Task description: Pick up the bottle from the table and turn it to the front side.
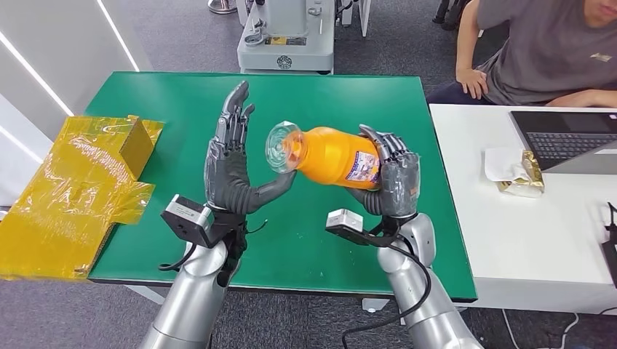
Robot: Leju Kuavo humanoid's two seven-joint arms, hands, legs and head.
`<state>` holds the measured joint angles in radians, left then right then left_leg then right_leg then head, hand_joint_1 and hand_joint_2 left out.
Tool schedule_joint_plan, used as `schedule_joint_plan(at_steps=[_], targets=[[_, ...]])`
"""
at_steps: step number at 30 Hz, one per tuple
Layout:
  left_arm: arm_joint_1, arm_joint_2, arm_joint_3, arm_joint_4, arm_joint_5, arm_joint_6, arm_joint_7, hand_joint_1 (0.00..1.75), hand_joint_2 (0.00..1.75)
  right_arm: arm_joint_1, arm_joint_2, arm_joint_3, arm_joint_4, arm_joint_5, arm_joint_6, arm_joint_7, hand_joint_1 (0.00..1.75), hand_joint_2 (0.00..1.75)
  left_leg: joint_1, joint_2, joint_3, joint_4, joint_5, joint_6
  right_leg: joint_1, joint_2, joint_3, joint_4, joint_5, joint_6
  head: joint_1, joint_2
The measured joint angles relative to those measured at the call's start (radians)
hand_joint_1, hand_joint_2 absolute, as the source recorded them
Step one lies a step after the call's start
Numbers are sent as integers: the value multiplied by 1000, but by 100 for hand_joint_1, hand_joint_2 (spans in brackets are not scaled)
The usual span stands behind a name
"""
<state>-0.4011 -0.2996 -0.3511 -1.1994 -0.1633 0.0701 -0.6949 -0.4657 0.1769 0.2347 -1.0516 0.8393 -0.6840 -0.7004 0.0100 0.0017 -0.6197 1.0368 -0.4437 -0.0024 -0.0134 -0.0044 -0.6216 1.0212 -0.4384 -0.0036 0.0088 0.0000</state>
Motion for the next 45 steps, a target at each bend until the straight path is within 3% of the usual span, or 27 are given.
schedule_joint_plan(at_steps=[9, 45], targets=[[-3, 3, -67, -88, 4, -83, 51, 0, 175, 12, 2, 41, 75, 4, 0, 0, 175, 175, 0, 0, 0, 0, 0, 0, 0, 0, 0, 0, 0, 0, 0, 0], [-6, -8, -90, -60, -40, -92, 76, 0, 175, 53, 52, 49, 34, -20, 0, 8, 175, 175, 0, 0, 0, 0, 0, 0, 0, 0, 0, 0, 0, 0, 0, 0]])
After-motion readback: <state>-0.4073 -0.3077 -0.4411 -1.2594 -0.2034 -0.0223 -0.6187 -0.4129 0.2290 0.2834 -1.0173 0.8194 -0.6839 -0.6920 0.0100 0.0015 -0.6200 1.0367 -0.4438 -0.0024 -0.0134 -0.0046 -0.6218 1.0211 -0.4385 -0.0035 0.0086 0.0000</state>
